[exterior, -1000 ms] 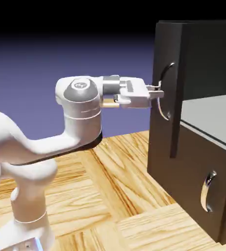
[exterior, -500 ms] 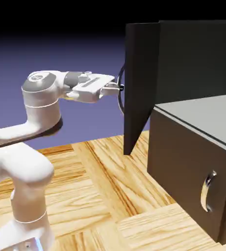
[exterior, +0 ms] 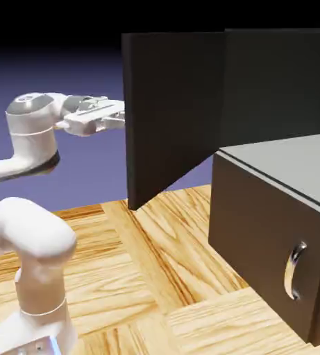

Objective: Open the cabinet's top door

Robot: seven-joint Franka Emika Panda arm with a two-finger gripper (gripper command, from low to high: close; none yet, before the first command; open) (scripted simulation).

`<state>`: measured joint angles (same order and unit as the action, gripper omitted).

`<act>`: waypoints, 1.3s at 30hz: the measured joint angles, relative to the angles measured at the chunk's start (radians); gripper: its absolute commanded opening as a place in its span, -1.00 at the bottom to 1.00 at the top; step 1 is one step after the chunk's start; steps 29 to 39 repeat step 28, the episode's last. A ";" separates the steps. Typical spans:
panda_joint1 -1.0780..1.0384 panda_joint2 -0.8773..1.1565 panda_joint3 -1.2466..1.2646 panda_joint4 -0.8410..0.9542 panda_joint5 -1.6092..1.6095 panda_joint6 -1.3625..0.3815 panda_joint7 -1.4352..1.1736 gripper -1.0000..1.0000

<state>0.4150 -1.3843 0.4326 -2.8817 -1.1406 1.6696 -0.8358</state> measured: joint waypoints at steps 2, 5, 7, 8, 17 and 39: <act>-0.021 0.041 0.073 0.039 0.063 -0.052 0.015 -1.00; -0.068 0.108 0.181 0.110 0.153 -0.134 0.038 -1.00; -0.112 0.155 0.254 0.168 0.210 -0.191 0.053 -1.00; -0.137 0.178 0.290 0.199 0.237 -0.220 0.060 -1.00; -0.440 0.342 0.593 0.520 0.418 -0.474 0.098 -1.00; -0.838 0.381 0.867 0.893 0.526 -0.711 0.064 -1.00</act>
